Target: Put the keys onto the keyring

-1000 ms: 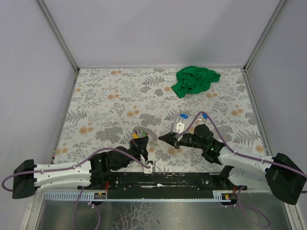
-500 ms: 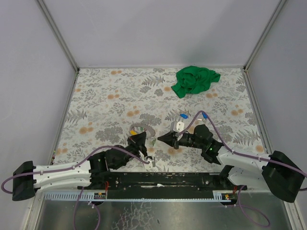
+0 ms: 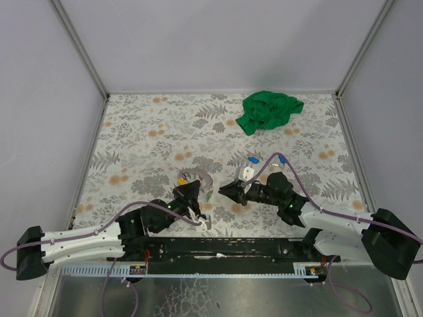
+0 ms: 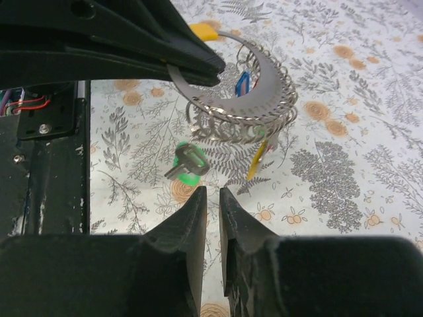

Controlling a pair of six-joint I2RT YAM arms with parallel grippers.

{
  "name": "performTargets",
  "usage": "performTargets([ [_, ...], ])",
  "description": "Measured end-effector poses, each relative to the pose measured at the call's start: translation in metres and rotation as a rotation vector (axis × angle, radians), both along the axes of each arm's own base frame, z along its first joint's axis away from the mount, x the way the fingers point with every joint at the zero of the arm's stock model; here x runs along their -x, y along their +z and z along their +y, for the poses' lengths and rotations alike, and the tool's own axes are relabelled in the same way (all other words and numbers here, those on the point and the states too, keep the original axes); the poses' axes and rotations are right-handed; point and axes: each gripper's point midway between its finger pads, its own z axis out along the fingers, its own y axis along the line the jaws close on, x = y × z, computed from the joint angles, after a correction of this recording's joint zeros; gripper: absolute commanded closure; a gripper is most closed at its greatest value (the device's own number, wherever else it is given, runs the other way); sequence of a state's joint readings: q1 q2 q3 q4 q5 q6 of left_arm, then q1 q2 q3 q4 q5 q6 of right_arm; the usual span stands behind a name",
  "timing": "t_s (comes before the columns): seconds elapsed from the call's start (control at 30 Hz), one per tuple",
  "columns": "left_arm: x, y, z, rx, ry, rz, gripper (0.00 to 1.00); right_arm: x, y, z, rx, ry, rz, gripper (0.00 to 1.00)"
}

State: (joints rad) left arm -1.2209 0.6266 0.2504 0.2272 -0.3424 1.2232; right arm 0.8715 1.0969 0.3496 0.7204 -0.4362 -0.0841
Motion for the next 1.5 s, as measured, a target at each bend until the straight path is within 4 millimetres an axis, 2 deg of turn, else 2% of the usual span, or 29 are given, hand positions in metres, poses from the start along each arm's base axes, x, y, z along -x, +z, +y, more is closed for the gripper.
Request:
performTargets([
  [0.33,0.009,-0.005,-0.009,-0.004,-0.072,0.026,1.00,0.002,0.004,-0.004,-0.045,-0.009,-0.029,0.77],
  [0.7,0.016,-0.023,-0.014,-0.059,-0.115,0.072,1.00,0.002,0.016,-0.001,-0.095,-0.006,-0.042,0.71],
  [0.8,0.016,-0.022,-0.015,-0.058,-0.119,0.073,1.00,0.004,0.014,0.000,-0.090,0.010,-0.037,0.70],
  [1.1,0.018,-0.018,-0.018,-0.041,-0.134,0.083,1.00,0.007,-0.011,0.005,-0.029,0.044,0.010,0.69],
  [1.3,0.020,-0.020,-0.020,-0.041,-0.148,0.092,1.00,0.003,-0.009,0.004,-0.032,0.026,0.001,0.67],
  [1.5,0.020,-0.023,-0.021,-0.051,-0.149,0.101,1.00,0.002,0.002,0.003,-0.059,0.017,-0.023,0.68],
])
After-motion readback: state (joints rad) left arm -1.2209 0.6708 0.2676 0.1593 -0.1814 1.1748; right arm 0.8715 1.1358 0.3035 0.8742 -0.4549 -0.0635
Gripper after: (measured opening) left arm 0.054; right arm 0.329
